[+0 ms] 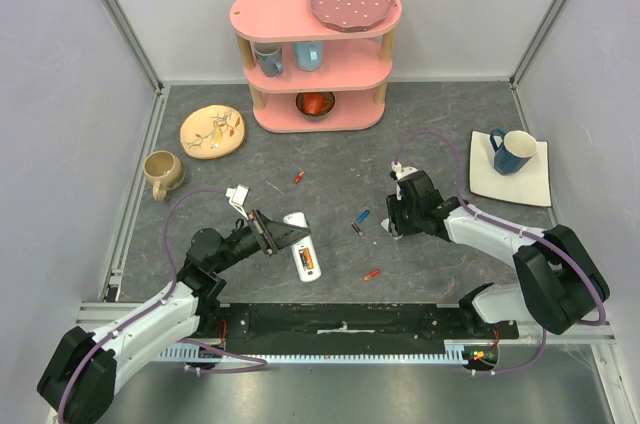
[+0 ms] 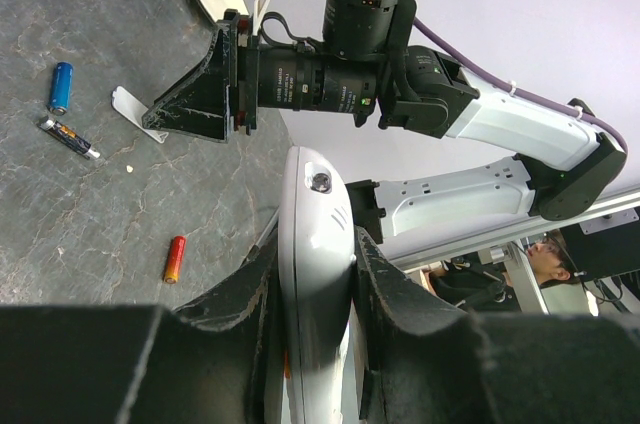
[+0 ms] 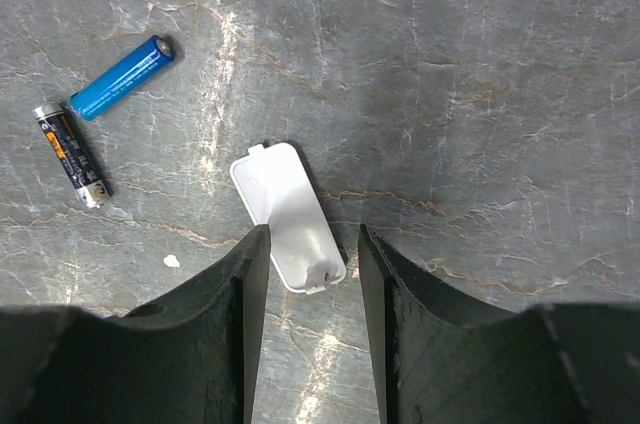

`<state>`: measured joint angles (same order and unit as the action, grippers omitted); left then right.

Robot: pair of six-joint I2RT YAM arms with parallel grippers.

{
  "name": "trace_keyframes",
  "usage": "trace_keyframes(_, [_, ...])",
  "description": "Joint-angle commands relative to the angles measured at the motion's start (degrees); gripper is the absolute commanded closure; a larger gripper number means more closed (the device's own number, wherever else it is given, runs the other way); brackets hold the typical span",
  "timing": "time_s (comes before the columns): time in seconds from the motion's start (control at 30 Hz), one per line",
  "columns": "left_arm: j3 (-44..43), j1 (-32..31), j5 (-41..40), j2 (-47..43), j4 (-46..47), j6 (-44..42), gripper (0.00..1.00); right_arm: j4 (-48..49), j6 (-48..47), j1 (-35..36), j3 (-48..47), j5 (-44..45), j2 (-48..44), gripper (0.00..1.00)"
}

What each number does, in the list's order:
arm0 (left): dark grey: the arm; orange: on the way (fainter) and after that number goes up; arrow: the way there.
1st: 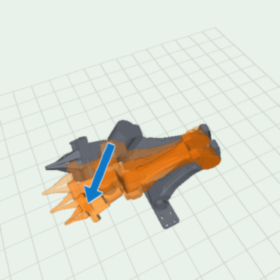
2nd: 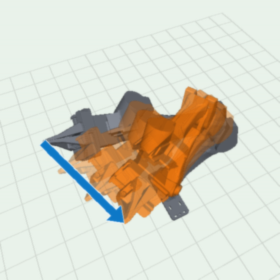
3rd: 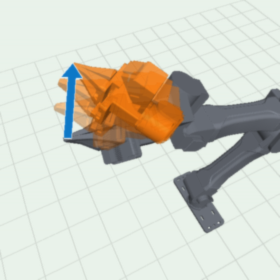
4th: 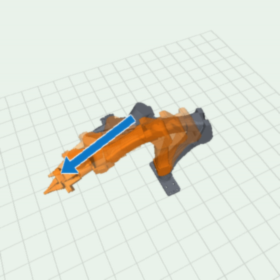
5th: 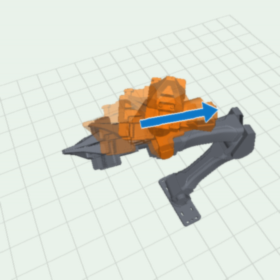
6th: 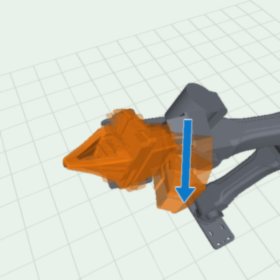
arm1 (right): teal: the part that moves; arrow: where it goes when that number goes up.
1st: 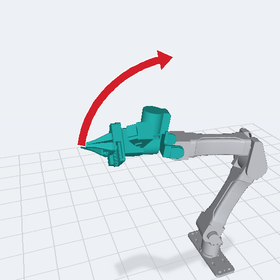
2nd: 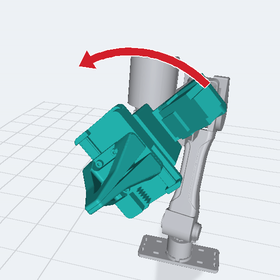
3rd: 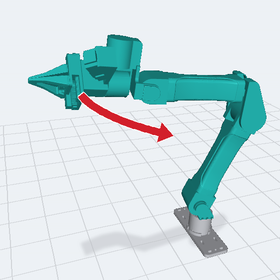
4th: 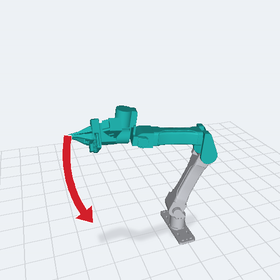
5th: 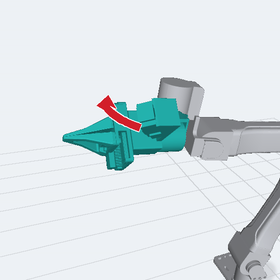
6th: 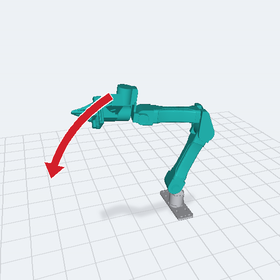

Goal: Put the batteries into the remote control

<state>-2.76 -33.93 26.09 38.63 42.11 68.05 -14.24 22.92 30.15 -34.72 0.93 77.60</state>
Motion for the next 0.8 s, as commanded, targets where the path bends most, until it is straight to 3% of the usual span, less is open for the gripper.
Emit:
trace_keyframes(0.0, [2.76, 0.01, 0.9, -0.31, 3.6, -1.52, 0.98, 0.35, -0.24, -0.18, 0.35, -0.84, -0.35, 0.52])
trace_keyframes(0.77, [2.76, 0.01, 0.9, -0.75, 4.3, -1.25, 0.98, -2.54, 0.46, 1.92, -2.02, 1.53, 4.66, 0.51])
